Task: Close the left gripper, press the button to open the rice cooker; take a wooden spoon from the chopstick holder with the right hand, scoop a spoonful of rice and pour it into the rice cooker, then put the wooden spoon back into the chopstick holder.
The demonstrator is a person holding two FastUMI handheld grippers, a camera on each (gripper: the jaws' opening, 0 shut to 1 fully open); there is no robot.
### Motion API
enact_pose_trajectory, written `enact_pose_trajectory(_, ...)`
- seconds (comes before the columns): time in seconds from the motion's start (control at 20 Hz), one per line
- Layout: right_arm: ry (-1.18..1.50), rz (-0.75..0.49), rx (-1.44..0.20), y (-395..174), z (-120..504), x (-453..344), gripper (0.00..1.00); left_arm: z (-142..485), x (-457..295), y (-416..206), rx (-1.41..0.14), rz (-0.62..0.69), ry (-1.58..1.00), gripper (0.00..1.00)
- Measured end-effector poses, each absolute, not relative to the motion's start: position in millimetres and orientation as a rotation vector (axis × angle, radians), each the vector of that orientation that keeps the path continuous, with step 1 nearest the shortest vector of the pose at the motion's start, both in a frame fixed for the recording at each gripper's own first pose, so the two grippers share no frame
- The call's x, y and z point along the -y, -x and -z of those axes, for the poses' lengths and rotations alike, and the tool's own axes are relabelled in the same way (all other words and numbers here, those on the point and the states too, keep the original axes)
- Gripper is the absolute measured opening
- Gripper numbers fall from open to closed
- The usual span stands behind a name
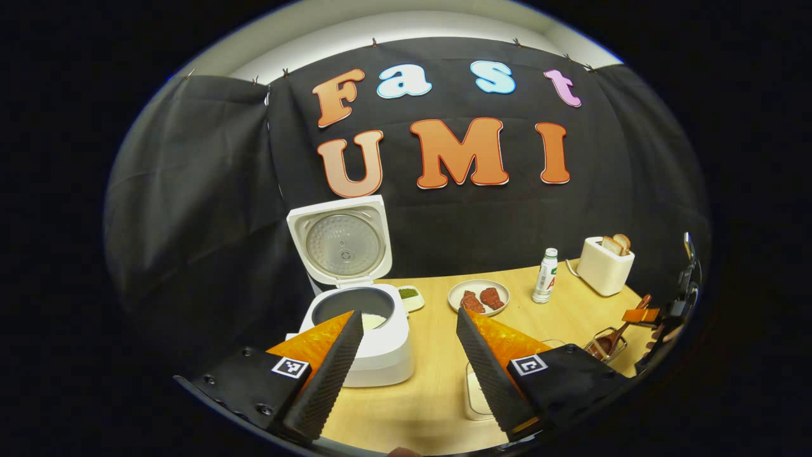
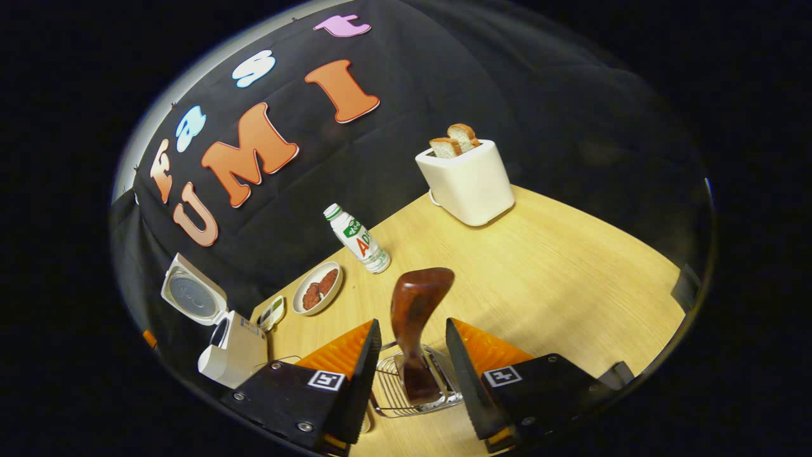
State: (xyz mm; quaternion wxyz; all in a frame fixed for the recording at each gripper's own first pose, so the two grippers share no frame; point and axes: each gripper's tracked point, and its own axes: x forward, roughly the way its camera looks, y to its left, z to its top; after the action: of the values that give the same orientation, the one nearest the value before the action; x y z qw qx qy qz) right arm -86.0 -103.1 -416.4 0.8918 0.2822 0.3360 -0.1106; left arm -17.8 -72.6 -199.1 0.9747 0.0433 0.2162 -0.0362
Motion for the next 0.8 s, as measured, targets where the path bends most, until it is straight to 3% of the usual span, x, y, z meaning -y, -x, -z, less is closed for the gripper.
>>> enact_pose_trajectory(0.1, -0.566, 0.252, -0.704, 94, 413, 112, 0.76, 197, 69, 6, -0.447, 0.067, -0.054, 0.96)
enact_pose_trajectory(0.3, -0.53, 0.278, -0.679, 109, 389, 128, 0.84, 179, 44, -30, -0.437, 0.024, -0.034, 1.0)
enact_pose_trajectory(0.45, -0.477, 0.299, -0.624, 113, 354, 144, 0.84, 167, 16, -65, -0.428, -0.019, -0.03, 0.96)
enact_pose_trajectory(0.8, -0.315, 0.294, -0.51, 111, 269, 160, 0.87, 141, -33, -157, -0.388, -0.065, -0.02, 1.0)
